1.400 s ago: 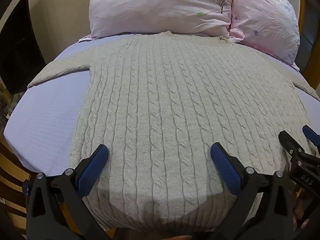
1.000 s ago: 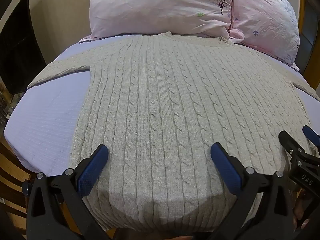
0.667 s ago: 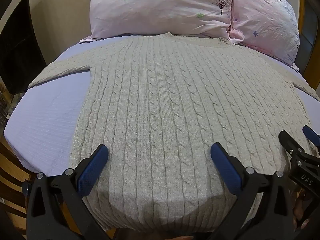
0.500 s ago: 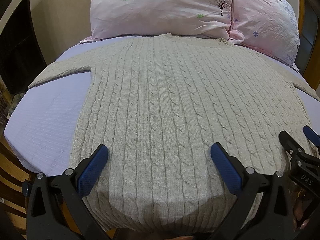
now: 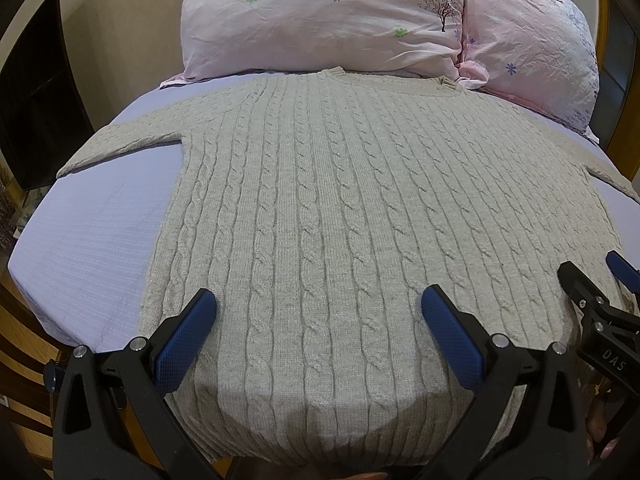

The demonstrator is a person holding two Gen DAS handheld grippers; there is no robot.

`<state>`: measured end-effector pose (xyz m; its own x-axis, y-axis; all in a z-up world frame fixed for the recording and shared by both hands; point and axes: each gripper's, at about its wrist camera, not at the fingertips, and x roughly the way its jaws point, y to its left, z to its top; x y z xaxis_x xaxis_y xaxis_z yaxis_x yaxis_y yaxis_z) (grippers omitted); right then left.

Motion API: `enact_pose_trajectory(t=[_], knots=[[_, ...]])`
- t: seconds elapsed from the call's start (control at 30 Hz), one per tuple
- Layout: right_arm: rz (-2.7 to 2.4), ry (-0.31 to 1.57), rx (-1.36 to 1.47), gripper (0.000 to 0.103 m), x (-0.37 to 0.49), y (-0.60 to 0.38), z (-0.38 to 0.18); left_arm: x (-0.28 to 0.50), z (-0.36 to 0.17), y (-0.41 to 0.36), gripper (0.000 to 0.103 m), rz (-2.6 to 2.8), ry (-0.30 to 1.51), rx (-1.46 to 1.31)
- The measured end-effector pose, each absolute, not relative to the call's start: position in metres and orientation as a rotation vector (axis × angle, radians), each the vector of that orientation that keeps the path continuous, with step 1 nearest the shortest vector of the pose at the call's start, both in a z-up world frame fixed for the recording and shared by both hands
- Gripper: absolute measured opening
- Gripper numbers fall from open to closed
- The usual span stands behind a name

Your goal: Fold small clothes

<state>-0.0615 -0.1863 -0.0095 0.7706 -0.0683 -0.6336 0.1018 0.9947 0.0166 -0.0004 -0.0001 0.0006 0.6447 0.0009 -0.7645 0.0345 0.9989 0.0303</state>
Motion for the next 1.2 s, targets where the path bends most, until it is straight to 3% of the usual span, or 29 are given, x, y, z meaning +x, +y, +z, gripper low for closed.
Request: enact_pose_trajectory(t=[1.2], knots=[[-0.097,0.709,0.051,0.101,-0.0582,-0.1863,-0.0103,-0.0023,0.0031,0.0002,0.102,-0.019,0.861,0.046]])
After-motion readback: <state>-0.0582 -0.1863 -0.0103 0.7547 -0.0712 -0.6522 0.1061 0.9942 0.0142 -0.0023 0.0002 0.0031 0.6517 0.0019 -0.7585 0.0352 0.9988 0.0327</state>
